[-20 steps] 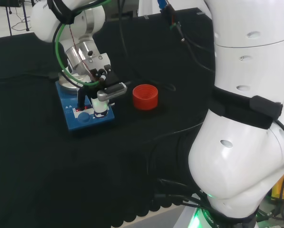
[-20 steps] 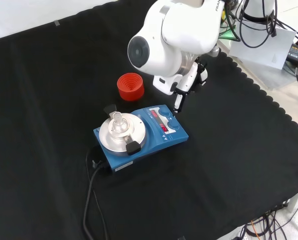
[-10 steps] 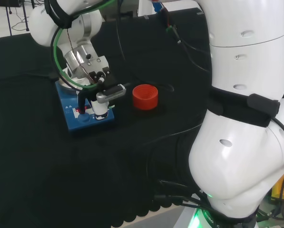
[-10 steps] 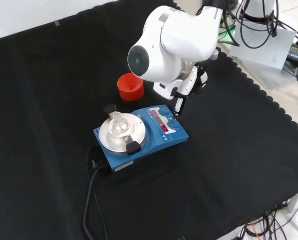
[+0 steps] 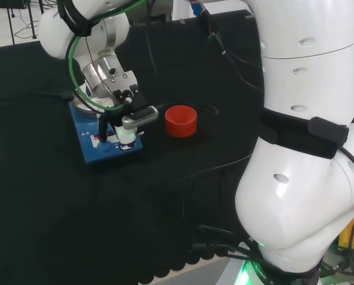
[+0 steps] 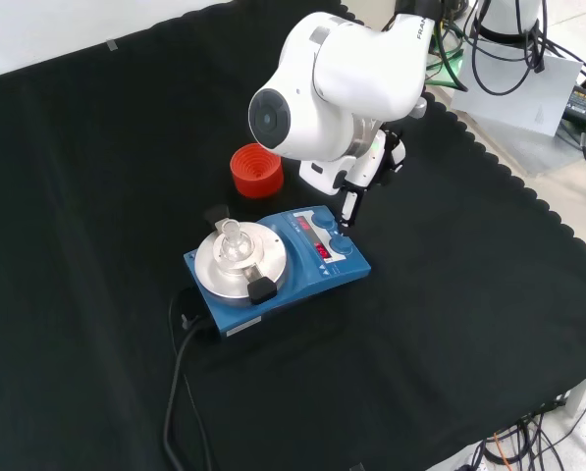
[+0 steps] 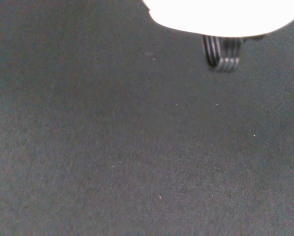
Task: Turn on the heater.
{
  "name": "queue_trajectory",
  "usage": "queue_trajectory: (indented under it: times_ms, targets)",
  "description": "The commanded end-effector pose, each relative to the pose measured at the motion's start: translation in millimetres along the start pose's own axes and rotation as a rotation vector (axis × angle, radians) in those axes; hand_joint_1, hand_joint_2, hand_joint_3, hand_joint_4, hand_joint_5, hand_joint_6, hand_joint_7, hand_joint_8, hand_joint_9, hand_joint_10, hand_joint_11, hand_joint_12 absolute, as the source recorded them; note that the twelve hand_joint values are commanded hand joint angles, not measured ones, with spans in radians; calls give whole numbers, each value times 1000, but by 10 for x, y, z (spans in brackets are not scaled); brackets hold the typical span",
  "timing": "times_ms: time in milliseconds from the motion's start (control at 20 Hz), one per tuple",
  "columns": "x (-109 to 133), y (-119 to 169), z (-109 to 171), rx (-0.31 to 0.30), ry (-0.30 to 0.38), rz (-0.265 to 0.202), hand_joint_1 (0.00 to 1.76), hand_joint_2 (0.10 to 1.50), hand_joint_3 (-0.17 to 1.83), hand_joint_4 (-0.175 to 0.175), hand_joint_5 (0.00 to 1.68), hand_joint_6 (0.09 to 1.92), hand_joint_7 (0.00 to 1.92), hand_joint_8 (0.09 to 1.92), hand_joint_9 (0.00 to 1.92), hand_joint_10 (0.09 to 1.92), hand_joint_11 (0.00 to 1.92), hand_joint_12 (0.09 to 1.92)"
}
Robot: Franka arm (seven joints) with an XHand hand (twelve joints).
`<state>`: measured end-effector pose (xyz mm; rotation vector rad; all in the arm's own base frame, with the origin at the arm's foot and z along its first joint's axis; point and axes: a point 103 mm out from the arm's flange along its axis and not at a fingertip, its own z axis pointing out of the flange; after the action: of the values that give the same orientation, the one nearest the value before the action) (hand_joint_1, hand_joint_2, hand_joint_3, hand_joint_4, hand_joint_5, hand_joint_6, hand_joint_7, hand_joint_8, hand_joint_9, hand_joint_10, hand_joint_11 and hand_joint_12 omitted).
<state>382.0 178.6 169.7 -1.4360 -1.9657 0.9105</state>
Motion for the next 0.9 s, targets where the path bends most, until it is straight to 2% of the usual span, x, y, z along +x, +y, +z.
queue_trajectory:
  times_ms: [50, 900]
  targets:
    - [-14, 21, 9, -9, 4, 1, 1503, 513, 1231, -54, 300, 87, 1567, 1920, 1675, 1634, 1444, 1426]
    - [-5, 116, 69, -9, 9, 7, 1506, 510, 1240, -53, 305, 87, 1567, 1920, 1675, 1634, 1443, 1429]
